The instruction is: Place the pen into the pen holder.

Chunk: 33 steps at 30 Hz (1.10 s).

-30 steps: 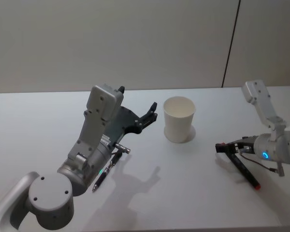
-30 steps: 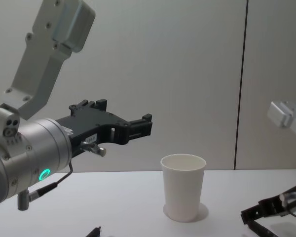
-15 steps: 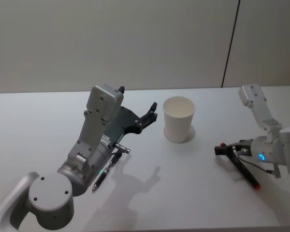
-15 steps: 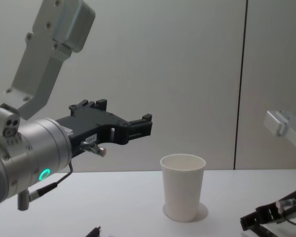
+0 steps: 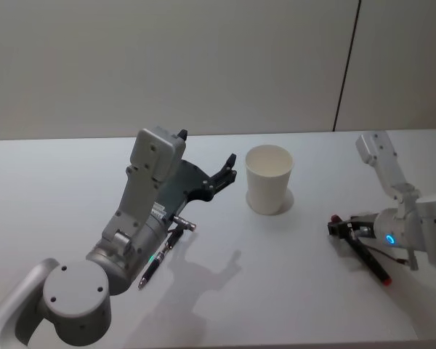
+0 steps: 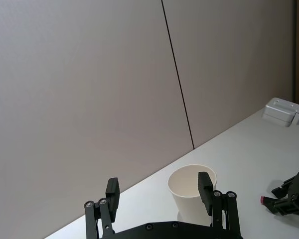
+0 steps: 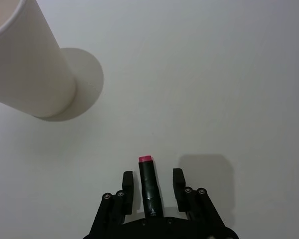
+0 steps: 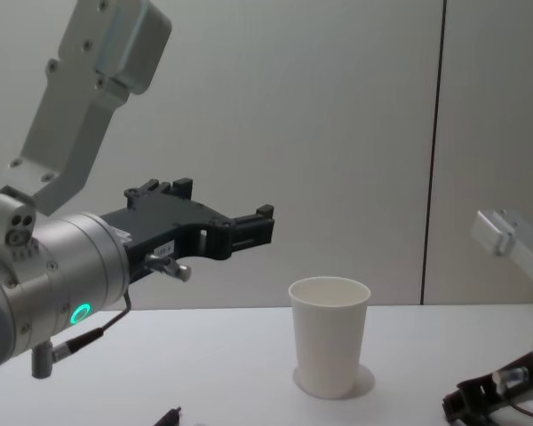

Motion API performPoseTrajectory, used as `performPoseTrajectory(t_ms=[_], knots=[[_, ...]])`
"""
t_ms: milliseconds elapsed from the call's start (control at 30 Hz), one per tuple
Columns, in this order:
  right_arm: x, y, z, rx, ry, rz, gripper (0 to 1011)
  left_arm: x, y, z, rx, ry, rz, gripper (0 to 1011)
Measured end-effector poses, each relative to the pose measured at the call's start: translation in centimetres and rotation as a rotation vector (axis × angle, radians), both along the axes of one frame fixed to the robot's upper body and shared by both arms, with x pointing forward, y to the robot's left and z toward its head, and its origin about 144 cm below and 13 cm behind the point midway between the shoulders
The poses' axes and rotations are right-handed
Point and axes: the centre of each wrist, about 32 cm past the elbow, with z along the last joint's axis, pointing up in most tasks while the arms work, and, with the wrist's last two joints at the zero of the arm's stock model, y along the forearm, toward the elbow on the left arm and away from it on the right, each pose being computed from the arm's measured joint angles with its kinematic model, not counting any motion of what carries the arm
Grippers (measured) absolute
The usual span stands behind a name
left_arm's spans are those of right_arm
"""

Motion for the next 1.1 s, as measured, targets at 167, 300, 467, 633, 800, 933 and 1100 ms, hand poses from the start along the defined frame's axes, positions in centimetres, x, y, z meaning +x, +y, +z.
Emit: performPoseTrajectory(t_ms=[167,300,467,633,800,933,1100], knots=[[0.07,0.00,-0.23,0.004,0.000,0.004,367,0.00,0.00,0.00,0.000,0.000,0.000,1003],[0.09,0.01,-0.39,0.010,0.000,0.010,226,0.00,0.00,0.00,0.000,0.000,0.000,1003],[0.08,0.03,-0.49,0.019,-0.007,0.022,163,0.00,0.00,0.00,0.000,0.000,0.000,1003],[-0.02,0.02,-0.61,0.029,-0.020,0.030,163,0.00,0.00,0.00,0.000,0.000,0.000,1003],[-0.17,-0.03,-0.49,0.044,-0.055,0.038,164,0.00,0.00,0.00,0.000,0.000,0.000,1003],[-0.39,-0.15,-0.25,0.061,-0.101,0.045,163,0.00,0.00,0.00,0.000,0.000,0.000,1003],[-0.70,-0.25,0.09,0.079,-0.158,0.052,163,0.00,0.00,0.00,0.000,0.000,0.000,1003]])
